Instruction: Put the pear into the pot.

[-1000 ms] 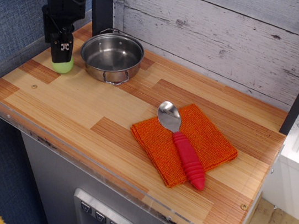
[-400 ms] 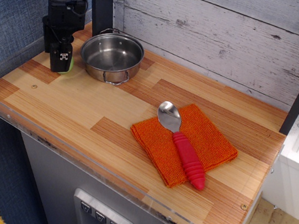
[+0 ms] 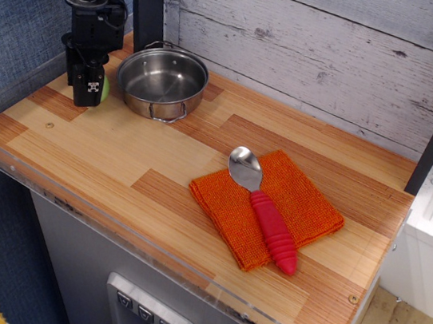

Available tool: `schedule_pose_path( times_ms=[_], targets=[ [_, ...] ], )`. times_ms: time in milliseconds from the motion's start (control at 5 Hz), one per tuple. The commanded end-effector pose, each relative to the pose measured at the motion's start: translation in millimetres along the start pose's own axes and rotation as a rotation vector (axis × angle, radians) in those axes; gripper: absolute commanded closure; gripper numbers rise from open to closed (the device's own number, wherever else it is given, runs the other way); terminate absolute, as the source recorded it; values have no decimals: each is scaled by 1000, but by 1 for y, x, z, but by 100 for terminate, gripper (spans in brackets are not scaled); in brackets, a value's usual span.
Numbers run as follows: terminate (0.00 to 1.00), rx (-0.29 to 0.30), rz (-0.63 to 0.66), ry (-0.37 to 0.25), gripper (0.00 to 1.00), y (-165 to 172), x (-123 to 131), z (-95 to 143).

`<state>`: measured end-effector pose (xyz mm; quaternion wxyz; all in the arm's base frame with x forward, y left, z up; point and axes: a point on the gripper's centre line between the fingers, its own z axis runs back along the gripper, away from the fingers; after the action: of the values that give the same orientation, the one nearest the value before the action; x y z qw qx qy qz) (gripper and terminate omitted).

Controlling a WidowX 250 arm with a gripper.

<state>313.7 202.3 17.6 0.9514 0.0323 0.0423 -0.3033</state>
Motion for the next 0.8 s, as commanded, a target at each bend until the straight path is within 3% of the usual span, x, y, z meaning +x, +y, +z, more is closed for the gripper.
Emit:
schedule_pose_path(
  times_ms=[0, 200, 400, 600],
  targets=[
    [0, 10, 1, -33, 100, 12, -3, 15],
    [0, -5, 3, -8, 100, 12, -3, 25],
    [0, 34, 47, -5, 100, 9, -4, 50],
    [0, 71, 63, -41, 100, 1, 6, 74]
  ],
)
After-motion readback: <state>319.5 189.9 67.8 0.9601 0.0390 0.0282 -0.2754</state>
